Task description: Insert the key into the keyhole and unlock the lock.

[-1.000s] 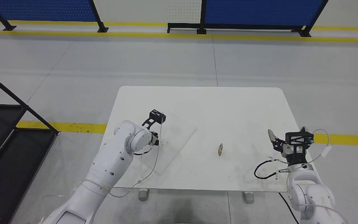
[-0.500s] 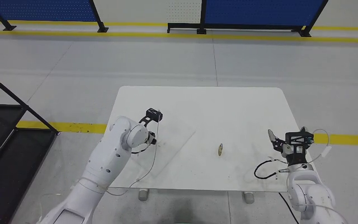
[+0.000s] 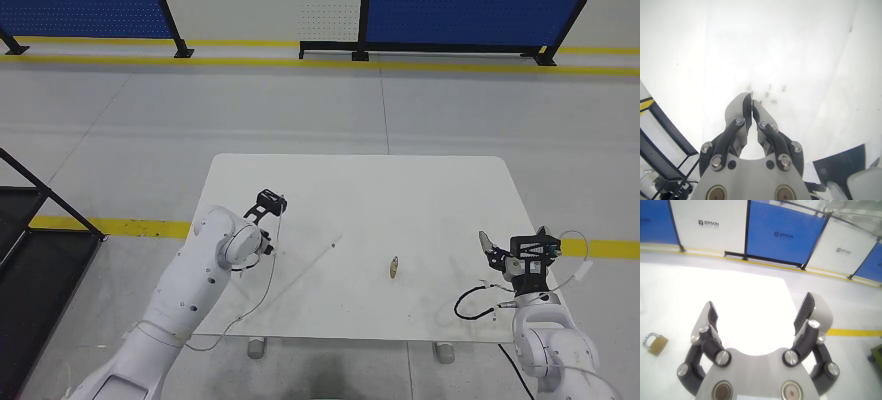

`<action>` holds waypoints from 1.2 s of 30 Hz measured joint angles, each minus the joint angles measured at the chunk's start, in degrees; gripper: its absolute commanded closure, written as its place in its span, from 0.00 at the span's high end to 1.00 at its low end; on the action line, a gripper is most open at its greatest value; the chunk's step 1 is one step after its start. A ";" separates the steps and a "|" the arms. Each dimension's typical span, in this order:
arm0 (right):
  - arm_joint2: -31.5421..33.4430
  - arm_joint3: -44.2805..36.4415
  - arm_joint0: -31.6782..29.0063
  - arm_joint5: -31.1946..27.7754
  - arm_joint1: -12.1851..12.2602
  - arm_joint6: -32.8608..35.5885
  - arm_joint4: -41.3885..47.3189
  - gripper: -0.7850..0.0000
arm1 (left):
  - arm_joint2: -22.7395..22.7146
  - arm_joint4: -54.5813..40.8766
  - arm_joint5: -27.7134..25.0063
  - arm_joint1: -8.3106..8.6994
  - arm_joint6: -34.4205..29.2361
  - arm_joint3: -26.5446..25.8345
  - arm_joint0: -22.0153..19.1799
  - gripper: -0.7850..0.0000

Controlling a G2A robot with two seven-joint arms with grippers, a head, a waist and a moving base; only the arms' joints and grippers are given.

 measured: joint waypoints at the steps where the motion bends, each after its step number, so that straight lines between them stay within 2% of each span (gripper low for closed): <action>1: 0.00 0.00 0.00 0.00 0.00 0.00 0.00 1.00 | 0.18 1.09 -0.26 0.08 0.04 -0.41 0.47 0.00; 5: 0.00 0.00 0.00 0.00 0.00 0.00 0.00 1.00 | 1.17 6.45 -1.78 0.43 -1.09 -2.00 1.83 0.00; 13: 0.00 0.00 0.00 0.00 0.00 0.00 0.00 1.00 | 1.87 10.31 -5.07 0.77 -3.94 -4.75 3.25 0.00; 18: 0.00 0.00 0.00 0.00 0.00 0.00 0.00 1.00 | -0.69 1.18 -4.42 0.63 -6.72 -4.66 3.32 0.00; 26: 0.00 0.00 0.00 0.00 0.00 0.00 0.00 1.00 | -4.81 -13.66 -1.67 0.53 -11.08 -0.16 1.01 0.00; 36: 0.00 0.00 0.00 0.00 0.00 0.00 0.00 1.00 | -7.06 -22.88 0.89 0.74 -10.59 4.08 -0.40 0.00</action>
